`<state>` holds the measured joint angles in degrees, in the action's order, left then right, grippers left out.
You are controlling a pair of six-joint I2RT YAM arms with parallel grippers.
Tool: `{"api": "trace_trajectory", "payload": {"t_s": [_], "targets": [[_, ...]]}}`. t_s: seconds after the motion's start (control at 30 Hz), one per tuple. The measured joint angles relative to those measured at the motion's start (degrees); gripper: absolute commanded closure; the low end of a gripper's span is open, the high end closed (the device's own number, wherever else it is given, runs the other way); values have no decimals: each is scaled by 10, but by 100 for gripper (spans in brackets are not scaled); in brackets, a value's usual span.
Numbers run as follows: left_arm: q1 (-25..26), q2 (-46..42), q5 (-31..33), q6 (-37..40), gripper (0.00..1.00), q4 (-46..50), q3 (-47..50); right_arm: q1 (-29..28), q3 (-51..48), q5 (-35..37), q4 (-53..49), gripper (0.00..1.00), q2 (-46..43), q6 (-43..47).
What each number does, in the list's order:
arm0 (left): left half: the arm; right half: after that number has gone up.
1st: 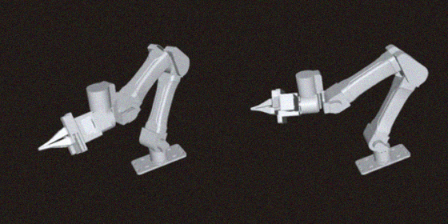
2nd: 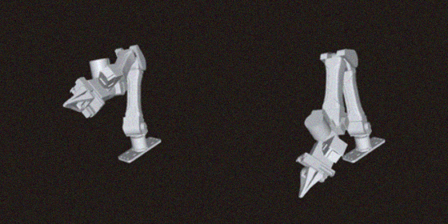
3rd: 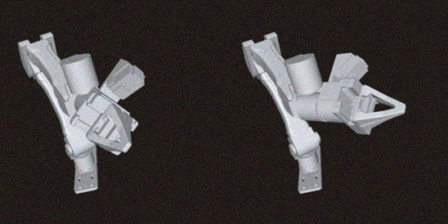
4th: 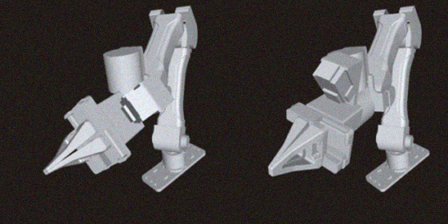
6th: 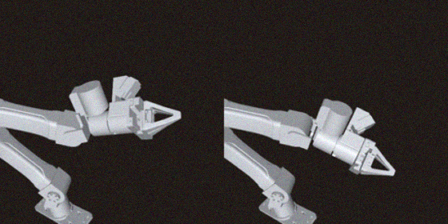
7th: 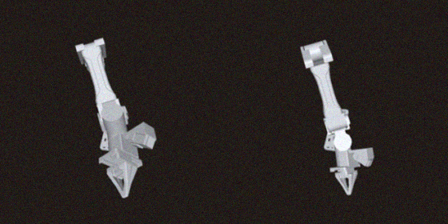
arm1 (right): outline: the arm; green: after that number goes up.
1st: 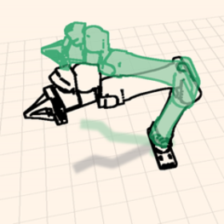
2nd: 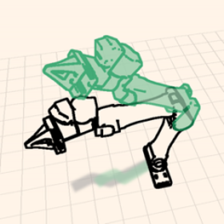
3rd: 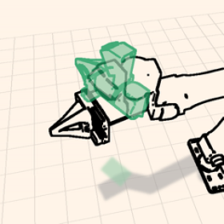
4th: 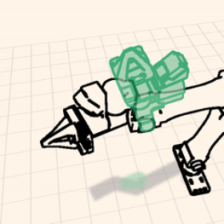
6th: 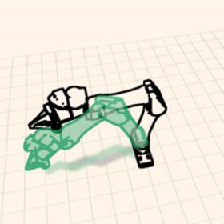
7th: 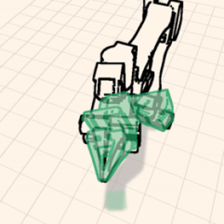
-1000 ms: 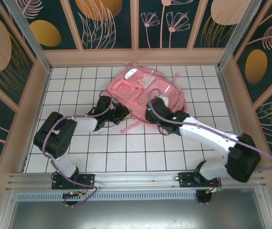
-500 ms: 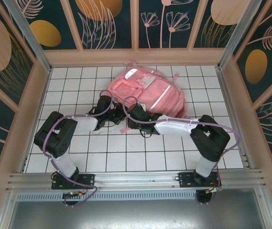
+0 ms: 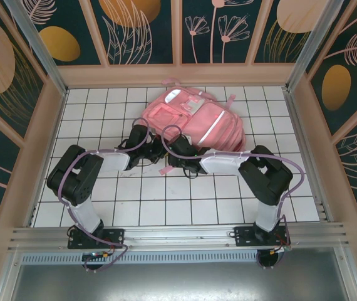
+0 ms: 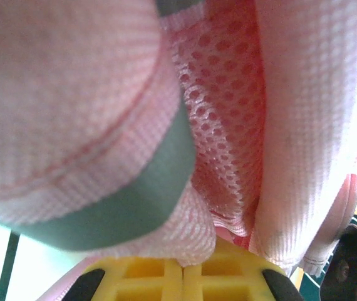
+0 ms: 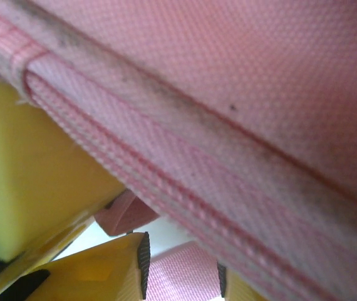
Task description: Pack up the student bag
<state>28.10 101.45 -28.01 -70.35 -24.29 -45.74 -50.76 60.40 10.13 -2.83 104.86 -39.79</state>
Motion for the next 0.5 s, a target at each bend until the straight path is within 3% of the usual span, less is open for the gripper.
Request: {"api": "trace_trajectory", "payload": {"t_s": [0.3,0.4,0.47,0.5], "targets": [[-4,4,11,0,100,1,-3,-11,7,53,28,62,26,14],[-4,4,14,0,100,1,-5,-14,7,75,41,80,34,20],[-4,4,14,0,100,1,-5,-12,7,91,44,99,38,25],[-4,4,14,0,100,1,-6,-12,7,96,44,100,39,26]]}}
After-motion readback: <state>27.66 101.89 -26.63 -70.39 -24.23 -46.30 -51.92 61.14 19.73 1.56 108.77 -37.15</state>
